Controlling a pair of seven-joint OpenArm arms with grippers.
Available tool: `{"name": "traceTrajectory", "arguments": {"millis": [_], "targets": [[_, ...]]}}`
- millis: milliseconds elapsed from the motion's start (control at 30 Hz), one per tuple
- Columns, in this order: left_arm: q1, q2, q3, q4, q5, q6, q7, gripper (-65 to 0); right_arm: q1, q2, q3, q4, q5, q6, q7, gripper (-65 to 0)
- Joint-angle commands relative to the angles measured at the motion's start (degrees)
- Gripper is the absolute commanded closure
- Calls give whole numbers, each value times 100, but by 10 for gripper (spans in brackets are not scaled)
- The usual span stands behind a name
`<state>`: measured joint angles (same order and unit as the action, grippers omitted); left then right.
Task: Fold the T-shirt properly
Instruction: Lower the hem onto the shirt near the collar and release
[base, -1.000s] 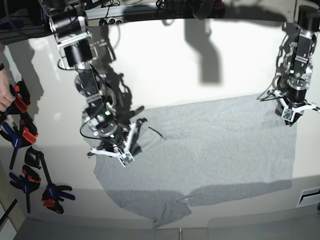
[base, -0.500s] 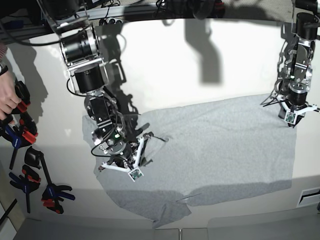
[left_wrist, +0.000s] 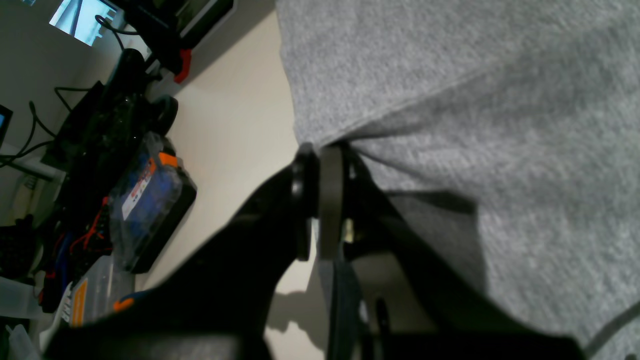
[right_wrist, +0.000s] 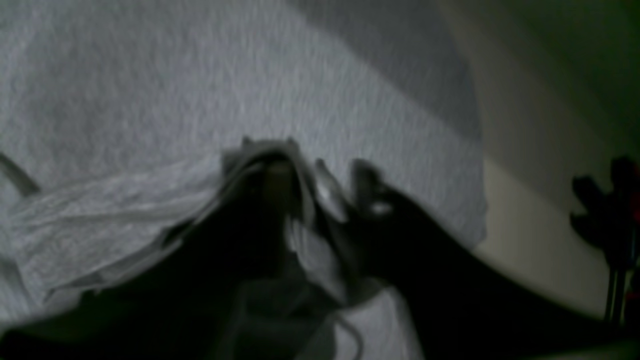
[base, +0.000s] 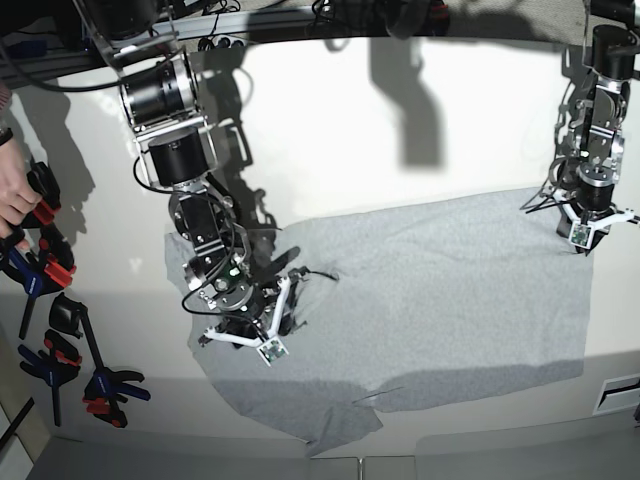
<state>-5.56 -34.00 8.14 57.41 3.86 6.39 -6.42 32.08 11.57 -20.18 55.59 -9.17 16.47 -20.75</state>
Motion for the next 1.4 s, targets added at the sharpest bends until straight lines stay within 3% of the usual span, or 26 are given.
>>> {"name": "traceTrajectory", "arguments": {"millis": [0,67,400,533,733,900,1000,1100,1167,1233,1367], "targets": [[-109,-125,-57,79,13,114,-140,0,216,17,33,85,-83,-107,286,-290],[-109,-125,-57,79,13,114,-138,0,219,17,33,85,-273,-109,509,-347],[-111,-127,-59,79,15,116,-138,0,216,17,33,85,-273,-109,485,-347],[-111,-127,-59,79,22,114,-140,-7,219,15,33,85,-258,-107,197,-347],[-131,-129,-59,79,772,120,-138,-247,219,17,33,85,-256,-109,-151,-347],[-243,-125,-59,79,953,136,216,-254,221,15,35,85,127,-107,-389,-346],[-302,-125,-59,94,546,157,776,-254,199,52,39,87,787,-111,-1038,-345],[-282,-125,-59,234,-511,155,1421,-254,-9,197,160,103,1502,-103,-901,-345],[-264,-122,-59,306,-970,155,1541,-254,-162,210,431,107,1558,-79,-839,-345],[-219,-125,-59,437,-1038,155,1534,-254,-295,208,802,107,1561,26,-841,-345],[-79,-122,-59,999,-1073,155,1539,-254,-549,210,1663,107,1563,592,-844,-345]]}}
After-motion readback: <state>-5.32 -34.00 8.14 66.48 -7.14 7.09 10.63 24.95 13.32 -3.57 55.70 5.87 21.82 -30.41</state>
